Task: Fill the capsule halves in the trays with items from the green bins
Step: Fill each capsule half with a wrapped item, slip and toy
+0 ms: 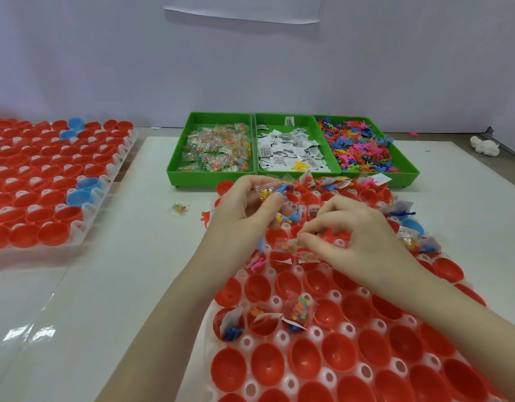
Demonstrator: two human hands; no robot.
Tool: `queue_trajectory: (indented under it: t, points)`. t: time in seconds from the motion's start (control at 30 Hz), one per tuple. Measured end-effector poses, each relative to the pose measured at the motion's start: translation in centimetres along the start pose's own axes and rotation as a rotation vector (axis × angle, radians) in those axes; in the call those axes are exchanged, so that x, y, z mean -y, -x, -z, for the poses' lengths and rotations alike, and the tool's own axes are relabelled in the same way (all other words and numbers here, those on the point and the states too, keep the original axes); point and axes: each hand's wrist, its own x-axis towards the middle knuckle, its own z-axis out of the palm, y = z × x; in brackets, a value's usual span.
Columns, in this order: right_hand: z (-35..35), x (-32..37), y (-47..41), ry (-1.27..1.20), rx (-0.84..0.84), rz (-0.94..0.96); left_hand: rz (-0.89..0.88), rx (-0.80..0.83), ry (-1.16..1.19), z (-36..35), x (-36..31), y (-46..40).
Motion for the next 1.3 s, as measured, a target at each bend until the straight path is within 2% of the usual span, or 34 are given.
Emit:
queue_trajectory:
  t: [0.13, 0.23, 0.37, 0.5, 0.6, 0.67, 0.83, 1.1, 1.3]
  points:
    - [-0.4, 0.4, 0.2, 0.049, 0.083, 0.025, 0.003, -0.035, 0.018, 0.3, 0.0, -0.2]
    - [-0.3, 0.7, 0.1, 0.093, 0.108, 0.075, 0.005, 0.012, -0.056, 0.5, 0.0, -0.2]
    - [0.0, 0.6, -0.2, 0.077, 0.037, 0.084, -0.004, 0.046, -0.101, 0.6, 0.1, -0.1]
    - [1.4, 1.1, -0.6, -0.240, -0.141, -0.031, -0.005, 0.018, -0.020, 0.6, -0.2, -0.2]
    - [2.4, 2.0, -0.4, -0.533, -0.215, -0.060, -0.024, 0.069, 0.074, 0.4, -0.6, 0.1]
    - [2.7, 2.4, -0.2, -0.609, -0.256, -0.064, -0.043, 0.125, 0.117, 0.0, -0.9, 0.3]
    - [2.6, 2.7, 0.3, -0.540, -0.310, -0.079, -0.060, 0.248, 0.237, -0.9, -1.4, 0.9]
    - [2.4, 2.6, 1.8, -0.547, -0.307, -0.069, -0.083, 0.298, 0.159, -1.7, -1.5, 1.2]
    - [2.2, 2.2, 2.4, -0.456, -0.236, -0.118, -0.009, 0.374, 0.125, -1.9, -1.7, 1.4]
